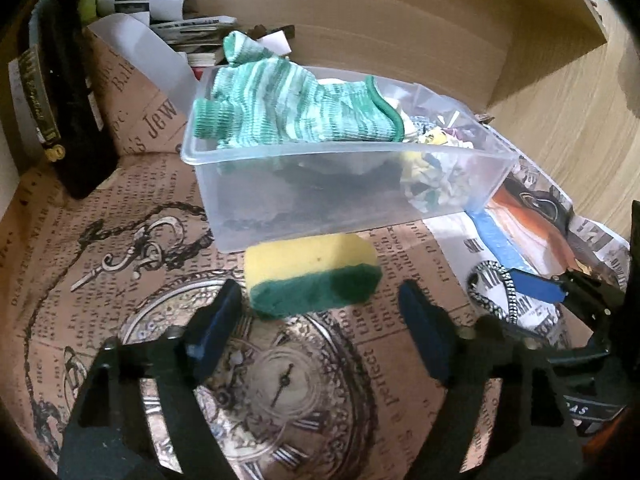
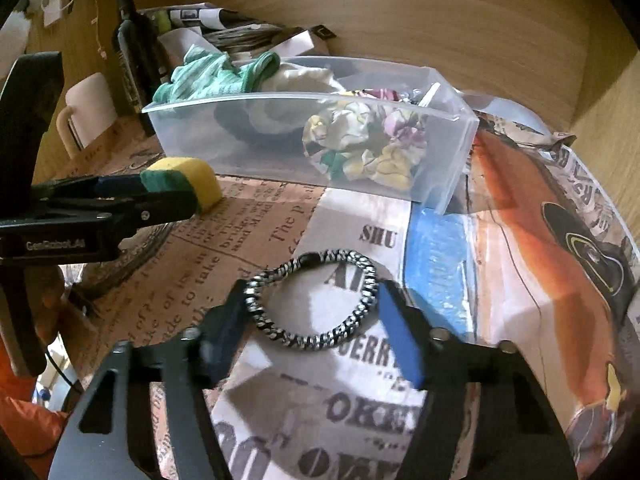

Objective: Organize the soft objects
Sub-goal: 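Grasp the yellow-green sponge with the left tool while the right tool grasps the beaded bracelet, then lower the sponge with the left tool while the right tool drops the bracelet into the box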

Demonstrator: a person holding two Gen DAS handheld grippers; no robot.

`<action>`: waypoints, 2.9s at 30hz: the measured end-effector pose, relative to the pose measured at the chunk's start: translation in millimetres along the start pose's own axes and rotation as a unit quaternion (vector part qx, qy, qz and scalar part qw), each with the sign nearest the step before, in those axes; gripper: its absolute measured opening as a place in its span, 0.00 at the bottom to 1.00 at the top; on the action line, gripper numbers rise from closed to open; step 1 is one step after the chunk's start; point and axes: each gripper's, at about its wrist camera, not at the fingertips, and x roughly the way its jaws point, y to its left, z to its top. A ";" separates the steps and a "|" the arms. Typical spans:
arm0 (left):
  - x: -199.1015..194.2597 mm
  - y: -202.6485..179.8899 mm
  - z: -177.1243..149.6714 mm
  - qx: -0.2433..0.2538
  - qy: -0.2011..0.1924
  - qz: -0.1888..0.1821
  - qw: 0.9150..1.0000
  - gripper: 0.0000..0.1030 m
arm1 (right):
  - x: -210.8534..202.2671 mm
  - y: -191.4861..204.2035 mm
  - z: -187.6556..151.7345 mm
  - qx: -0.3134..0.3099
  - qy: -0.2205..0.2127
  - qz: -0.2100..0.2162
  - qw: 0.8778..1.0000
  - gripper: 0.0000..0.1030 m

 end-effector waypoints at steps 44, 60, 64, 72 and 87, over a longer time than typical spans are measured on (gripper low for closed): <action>5.1 -1.3 19.3 0.008 -0.002 -0.053 0.999 0.54 | -34.8 -36.0 30.9 0.046 -0.087 -0.022 0.995 0.07; -16.1 -34.8 20.6 0.049 -0.031 -0.089 0.994 0.19 | -39.3 -39.3 45.6 0.044 -0.113 -0.019 0.992 0.07; -35.4 -39.5 28.9 0.052 -0.059 -0.093 0.993 0.19 | -43.9 -40.2 54.2 0.043 -0.129 -0.019 0.990 0.07; -62.5 -37.9 68.0 0.057 -0.124 -0.074 0.988 0.19 | -48.6 -32.6 87.5 0.018 -0.162 -0.018 0.986 0.07; 5.5 -31.7 85.0 0.066 -0.088 -0.020 0.994 0.19 | 30.0 -32.6 118.6 0.006 -0.088 -0.030 0.996 0.07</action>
